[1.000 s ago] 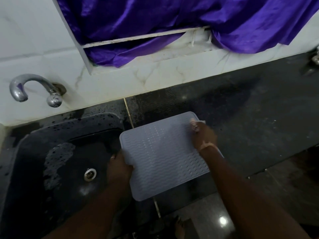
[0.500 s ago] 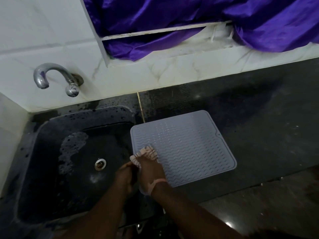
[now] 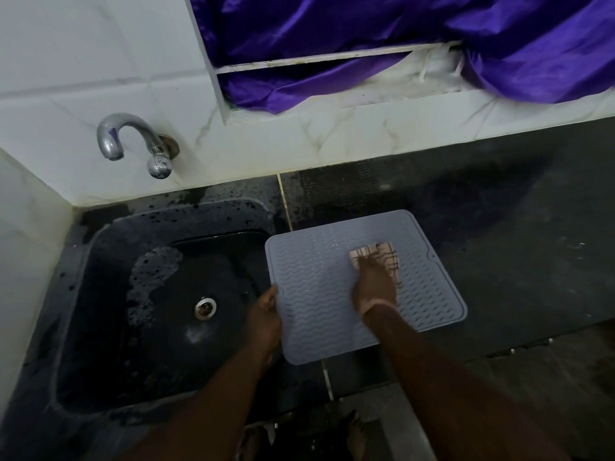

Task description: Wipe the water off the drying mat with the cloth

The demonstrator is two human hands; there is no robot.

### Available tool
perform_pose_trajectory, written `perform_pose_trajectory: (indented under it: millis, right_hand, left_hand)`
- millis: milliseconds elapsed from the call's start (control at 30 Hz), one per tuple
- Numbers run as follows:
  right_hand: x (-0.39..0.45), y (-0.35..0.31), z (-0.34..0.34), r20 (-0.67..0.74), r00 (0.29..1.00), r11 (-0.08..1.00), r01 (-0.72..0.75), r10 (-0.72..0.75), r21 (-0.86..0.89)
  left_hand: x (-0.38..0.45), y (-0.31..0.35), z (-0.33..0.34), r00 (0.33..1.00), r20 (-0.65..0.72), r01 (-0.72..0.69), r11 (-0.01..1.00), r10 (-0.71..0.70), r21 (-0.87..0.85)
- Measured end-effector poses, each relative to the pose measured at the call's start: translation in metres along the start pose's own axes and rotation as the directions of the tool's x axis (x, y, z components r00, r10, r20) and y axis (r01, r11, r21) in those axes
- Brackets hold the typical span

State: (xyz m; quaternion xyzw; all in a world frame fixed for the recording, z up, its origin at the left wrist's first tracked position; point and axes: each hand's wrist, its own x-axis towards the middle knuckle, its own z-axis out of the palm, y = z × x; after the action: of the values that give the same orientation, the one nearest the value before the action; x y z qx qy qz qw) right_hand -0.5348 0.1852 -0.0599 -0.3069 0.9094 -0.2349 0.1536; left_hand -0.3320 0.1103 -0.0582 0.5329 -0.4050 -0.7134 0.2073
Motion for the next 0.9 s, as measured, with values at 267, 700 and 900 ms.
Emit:
perform_pose_trajectory:
  millis: [267,700,900]
  right_hand:
    - [-0.069,-0.066,0.077,0.361,0.874,0.922,0.378,-0.326,-0.081]
    - [-0.041,0.065,-0.087,-0.261,0.933,0.883,-0.106,0.247,0.457]
    - [-0.027,0.098,-0.07,-0.073,0.969,0.969,-0.241,0.236,-0.06]
  left_hand:
    - [0.011,-0.02,-0.005,0.998,0.04,-0.051,0.998,0.052,-0.04]
    - [0.001,-0.039,-0.027,0.962,0.174,-0.274,0.727,0.212,0.629]
    - [-0.002,-0.053,-0.037,0.957,0.219,-0.278,0.379,0.19,0.883]
